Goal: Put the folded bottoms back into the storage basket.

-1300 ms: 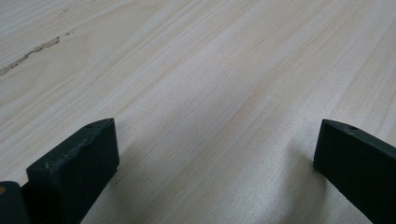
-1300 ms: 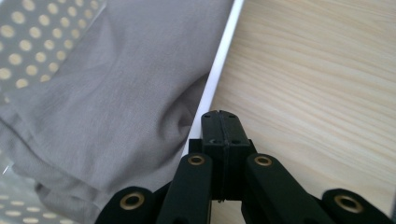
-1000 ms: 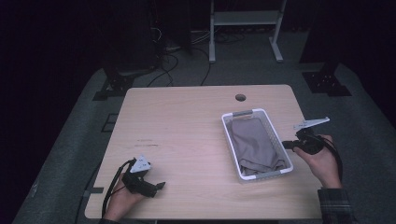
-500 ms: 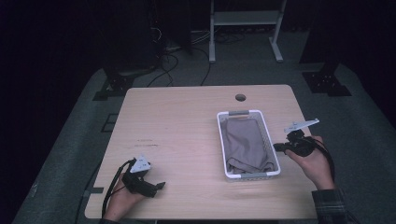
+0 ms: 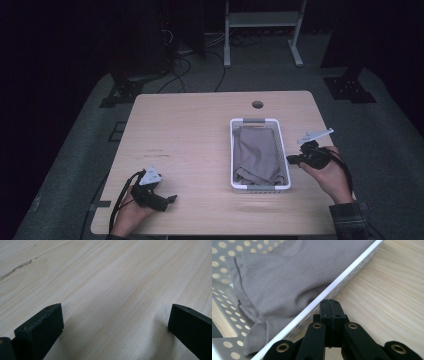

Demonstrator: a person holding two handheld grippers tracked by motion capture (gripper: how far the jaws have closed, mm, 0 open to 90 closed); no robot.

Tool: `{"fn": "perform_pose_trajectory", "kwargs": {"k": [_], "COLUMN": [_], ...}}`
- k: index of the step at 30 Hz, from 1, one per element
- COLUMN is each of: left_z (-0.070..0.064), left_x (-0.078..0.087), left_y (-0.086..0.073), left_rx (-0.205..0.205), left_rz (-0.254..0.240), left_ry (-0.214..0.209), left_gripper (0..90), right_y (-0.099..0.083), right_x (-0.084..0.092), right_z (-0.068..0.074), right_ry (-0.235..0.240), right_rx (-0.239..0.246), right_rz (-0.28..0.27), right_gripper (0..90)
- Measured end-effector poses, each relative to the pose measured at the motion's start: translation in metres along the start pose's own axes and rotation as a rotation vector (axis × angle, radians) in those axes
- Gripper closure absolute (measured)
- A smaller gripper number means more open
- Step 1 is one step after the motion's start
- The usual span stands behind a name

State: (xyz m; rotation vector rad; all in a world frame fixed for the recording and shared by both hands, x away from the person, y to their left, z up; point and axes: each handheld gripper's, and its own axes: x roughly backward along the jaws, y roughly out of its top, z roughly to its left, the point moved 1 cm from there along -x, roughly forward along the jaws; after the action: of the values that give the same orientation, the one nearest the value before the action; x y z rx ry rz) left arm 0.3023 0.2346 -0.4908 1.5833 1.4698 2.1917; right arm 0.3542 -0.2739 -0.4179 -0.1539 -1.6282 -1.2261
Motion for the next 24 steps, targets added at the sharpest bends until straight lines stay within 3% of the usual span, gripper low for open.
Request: {"fn": "perform_pose_trajectory", "kwargs": {"k": [7,8,9,10,12,13,14,24], "left_z": [0.0,0.0,0.0,0.0,0.0,0.0,0.0,0.0], "left_x": [0.0,0.0,0.0,0.0,0.0,0.0,0.0,0.0], "left_y": [0.0,0.0,0.0,0.0,0.0,0.0,0.0,0.0], "left_rx": [0.0,0.0,0.0,0.0,0.0,0.0,0.001,0.001], "left_rz": [0.0,0.0,0.0,0.0,0.0,0.0,0.0,0.0], "left_ry": [0.0,0.0,0.0,0.0,0.0,0.0,0.0,0.0], "left_gripper": [0.0,0.0,0.0,0.0,0.0,0.0,0.0,0.0], "right_y": [-0.001,-0.003,-0.003,-0.005,-0.006,-0.008,-0.009,-0.02], "right_x": [0.004,0.005,0.005,0.004,0.004,0.004,0.004,0.005], "right_z": [-0.004,-0.008,-0.008,-0.011,-0.013,-0.017,-0.018,-0.03], "right_ry": [-0.02,-0.03,-0.03,-0.046,-0.054,-0.079,-0.085,-0.143], "right_rx": [-0.021,-0.028,-0.028,-0.042,-0.046,-0.055,-0.055,-0.093], "right_rz": [-0.025,-0.034,-0.034,-0.04,-0.044,-0.06,-0.069,-0.121], "right_gripper": [88.8,80.8,80.8,70.5,66.3,55.1,51.3,33.2]}}
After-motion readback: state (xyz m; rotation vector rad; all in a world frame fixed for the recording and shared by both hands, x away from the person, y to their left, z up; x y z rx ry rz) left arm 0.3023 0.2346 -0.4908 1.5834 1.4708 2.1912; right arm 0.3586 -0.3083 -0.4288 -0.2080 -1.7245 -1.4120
